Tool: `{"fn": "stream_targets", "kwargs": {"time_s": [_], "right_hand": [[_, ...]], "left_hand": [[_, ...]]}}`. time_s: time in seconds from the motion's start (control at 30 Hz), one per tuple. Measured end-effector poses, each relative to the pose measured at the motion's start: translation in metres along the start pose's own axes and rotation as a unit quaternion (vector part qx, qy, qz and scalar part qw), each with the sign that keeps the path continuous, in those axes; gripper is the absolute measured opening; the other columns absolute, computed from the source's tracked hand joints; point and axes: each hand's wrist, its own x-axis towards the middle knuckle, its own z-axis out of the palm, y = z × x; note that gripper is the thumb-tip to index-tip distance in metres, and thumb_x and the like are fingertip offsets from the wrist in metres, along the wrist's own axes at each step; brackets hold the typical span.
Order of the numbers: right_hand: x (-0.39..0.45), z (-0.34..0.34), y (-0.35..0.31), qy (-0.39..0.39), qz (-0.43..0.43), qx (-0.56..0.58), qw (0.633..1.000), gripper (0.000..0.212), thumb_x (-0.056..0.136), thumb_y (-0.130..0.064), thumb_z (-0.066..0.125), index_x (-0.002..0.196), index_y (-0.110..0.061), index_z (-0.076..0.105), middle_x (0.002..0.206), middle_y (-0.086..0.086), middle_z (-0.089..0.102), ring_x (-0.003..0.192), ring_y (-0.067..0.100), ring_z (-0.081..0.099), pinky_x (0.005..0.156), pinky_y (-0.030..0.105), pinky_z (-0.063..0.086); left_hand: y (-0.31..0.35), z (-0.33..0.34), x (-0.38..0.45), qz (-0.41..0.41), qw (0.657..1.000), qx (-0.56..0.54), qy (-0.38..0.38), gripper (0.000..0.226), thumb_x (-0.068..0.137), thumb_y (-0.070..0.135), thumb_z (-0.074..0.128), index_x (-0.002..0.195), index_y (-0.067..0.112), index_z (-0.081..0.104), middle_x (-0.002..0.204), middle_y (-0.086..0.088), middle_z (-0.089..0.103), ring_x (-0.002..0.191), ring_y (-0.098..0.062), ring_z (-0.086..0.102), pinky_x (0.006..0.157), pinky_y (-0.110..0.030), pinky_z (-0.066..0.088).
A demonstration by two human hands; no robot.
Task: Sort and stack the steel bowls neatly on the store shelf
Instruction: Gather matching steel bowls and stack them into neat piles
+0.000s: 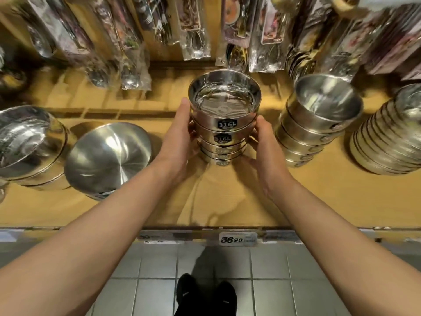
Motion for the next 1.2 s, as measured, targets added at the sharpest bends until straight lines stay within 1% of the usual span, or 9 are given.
{"fn": "stream_targets", "kwargs": {"time_s": [0.2,0.37,0.5,0.6,0.7,0.8,0.9,1.03,1.2], "right_hand": [[0.001,-0.007,-0.005,-0.036,0.003,-0.019,0.999,0.041,0.097,-0.058,0.034,0.075,-0.062,0.068,0.088,-0.031,0.071,0.107,0.001,0.061,0.106,0.051,0.045],[0.003,-0.007,-0.006,-0.038,0.031,-0.005,0.999,0.039,0.1,-0.057,0.035,0.101,-0.039,0.07,0.114,-0.015,0.069,0.109,0.002,0.059,0.102,0.044,0.048],[0.005,-0.01,-0.006,-0.05,0.033,-0.022,0.998,0.036,0.101,-0.057,0.035,0.095,-0.045,0.069,0.101,-0.027,0.067,0.099,-0.005,0.055,0.079,0.032,0.048],[0.005,-0.012,-0.008,-0.044,0.014,-0.057,0.997,0.04,0.102,-0.052,0.036,0.078,-0.05,0.069,0.082,-0.033,0.067,0.094,-0.006,0.056,0.085,0.032,0.048],[0.004,-0.013,-0.01,-0.016,-0.025,-0.045,0.999,0.027,0.098,-0.047,0.043,0.1,-0.035,0.067,0.088,-0.026,0.061,0.082,-0.008,0.06,0.079,0.022,0.047],[0.0,-0.01,-0.016,-0.001,-0.068,-0.054,0.996,0.045,0.095,-0.052,0.038,0.118,-0.027,0.068,0.105,-0.019,0.069,0.105,0.001,0.062,0.093,0.024,0.046],[-0.004,-0.008,-0.023,-0.005,-0.07,-0.045,0.997,0.045,0.094,-0.055,0.036,0.102,-0.027,0.07,0.102,-0.012,0.072,0.096,0.0,0.063,0.091,0.032,0.046],[-0.004,-0.009,-0.029,-0.005,-0.071,-0.05,0.996,0.037,0.097,-0.053,0.038,0.085,-0.038,0.069,0.093,-0.019,0.072,0.09,-0.006,0.063,0.088,0.031,0.046],[-0.009,-0.009,-0.029,-0.012,-0.059,-0.065,0.996,0.038,0.098,-0.052,0.043,0.118,-0.024,0.06,0.138,0.005,0.061,0.131,0.023,0.052,0.113,0.044,0.04]], "left_hand": [[-0.002,0.002,-0.008,0.019,0.999,0.028,0.013,0.061,0.1,0.069,0.033,0.129,0.028,0.066,0.121,0.008,0.073,0.115,-0.008,0.064,0.086,-0.033,0.049],[-0.001,0.004,-0.01,0.02,0.999,0.026,0.021,0.058,0.1,0.068,0.032,0.127,0.03,0.067,0.119,0.011,0.073,0.115,-0.009,0.063,0.088,-0.036,0.048],[0.0,0.003,-0.011,0.018,0.999,0.026,0.021,0.057,0.1,0.067,0.035,0.124,0.028,0.069,0.116,0.011,0.074,0.115,-0.01,0.063,0.09,-0.037,0.048],[0.004,0.001,-0.011,0.024,0.999,0.028,0.023,0.056,0.102,0.063,0.034,0.113,0.023,0.071,0.115,0.01,0.072,0.119,-0.015,0.059,0.09,-0.037,0.047],[0.009,0.0,-0.011,0.072,0.996,0.038,0.037,0.051,0.103,0.059,0.033,0.103,0.022,0.069,0.105,0.008,0.071,0.113,-0.015,0.06,0.085,-0.035,0.045],[0.013,0.002,-0.012,0.104,0.992,0.062,0.032,0.05,0.102,0.059,0.036,0.115,0.025,0.071,0.11,0.008,0.073,0.114,-0.012,0.062,0.092,-0.037,0.048],[0.015,0.003,-0.013,0.096,0.991,0.079,0.044,0.04,0.101,0.056,0.045,0.113,0.031,0.073,0.112,0.012,0.075,0.117,-0.011,0.064,0.097,-0.038,0.05],[0.016,0.004,-0.014,0.096,0.991,0.084,0.049,0.035,0.097,0.055,0.049,0.099,0.034,0.077,0.102,0.017,0.078,0.105,-0.004,0.067,0.086,-0.032,0.05],[0.015,0.002,-0.012,0.098,0.987,0.111,0.058,0.057,0.085,0.064,0.05,0.123,0.028,0.072,0.123,0.013,0.072,0.122,-0.006,0.06,0.103,-0.037,0.047]]}}
